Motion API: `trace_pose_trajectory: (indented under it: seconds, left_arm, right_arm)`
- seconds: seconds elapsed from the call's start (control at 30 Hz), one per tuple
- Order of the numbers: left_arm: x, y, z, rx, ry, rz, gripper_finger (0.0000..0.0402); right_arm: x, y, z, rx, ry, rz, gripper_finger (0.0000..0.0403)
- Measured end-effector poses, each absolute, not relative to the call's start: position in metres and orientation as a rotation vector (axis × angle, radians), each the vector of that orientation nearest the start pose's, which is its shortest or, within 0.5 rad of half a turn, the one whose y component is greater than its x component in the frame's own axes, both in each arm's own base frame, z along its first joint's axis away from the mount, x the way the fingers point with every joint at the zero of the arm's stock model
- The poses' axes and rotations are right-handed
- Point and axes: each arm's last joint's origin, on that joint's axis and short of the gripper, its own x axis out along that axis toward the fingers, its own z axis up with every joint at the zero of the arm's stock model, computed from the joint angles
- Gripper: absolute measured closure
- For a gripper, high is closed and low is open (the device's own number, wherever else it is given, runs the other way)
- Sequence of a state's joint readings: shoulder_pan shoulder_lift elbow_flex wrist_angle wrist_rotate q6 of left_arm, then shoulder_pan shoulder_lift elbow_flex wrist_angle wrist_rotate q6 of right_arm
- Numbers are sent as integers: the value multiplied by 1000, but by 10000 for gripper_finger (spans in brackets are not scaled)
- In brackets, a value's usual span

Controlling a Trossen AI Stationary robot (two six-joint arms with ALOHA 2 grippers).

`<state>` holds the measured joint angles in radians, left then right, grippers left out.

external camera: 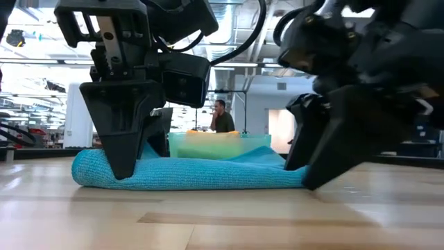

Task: Roll microfiber towels into tight, uniform cylinder then place into a basket
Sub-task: Roll the blue microfiber cloth

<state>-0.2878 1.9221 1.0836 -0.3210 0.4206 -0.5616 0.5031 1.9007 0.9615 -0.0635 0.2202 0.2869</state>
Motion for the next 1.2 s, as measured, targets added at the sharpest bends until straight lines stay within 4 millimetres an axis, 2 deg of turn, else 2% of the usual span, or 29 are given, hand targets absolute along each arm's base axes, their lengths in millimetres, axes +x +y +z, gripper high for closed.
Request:
trace_pose_trajectory:
  seconds: [0.1, 0.27, 0.4, 0.5, 0.6, 0.73, 1.07, 1.2]
  left_arm:
    - [339, -113, 123, -535, 1323, -295, 395]
    - [338, -113, 123, -509, 1328, -317, 395]
    - [335, -112, 124, -479, 1344, -327, 395]
    - [334, -112, 125, -449, 1341, -337, 395]
    - [334, -112, 125, -446, 1341, -335, 395]
    - [334, -112, 125, -434, 1336, -342, 381]
    - [334, -113, 127, -408, 1319, -371, 277]
    - [334, -114, 128, -372, 1307, -395, 260]
  right_arm:
    - [311, 159, 110, -60, 971, 95, 214]
    - [314, 157, 101, -52, 977, 68, 298]
    - [317, 161, 93, -36, 955, 58, 357]
    - [316, 166, 93, -34, 940, 71, 387]
    - [316, 167, 95, -16, 932, 77, 392]
    - [316, 167, 95, 13, 932, 71, 377]
    - [314, 172, 97, 108, 940, 64, 389]
    - [314, 173, 99, 229, 942, 45, 379]
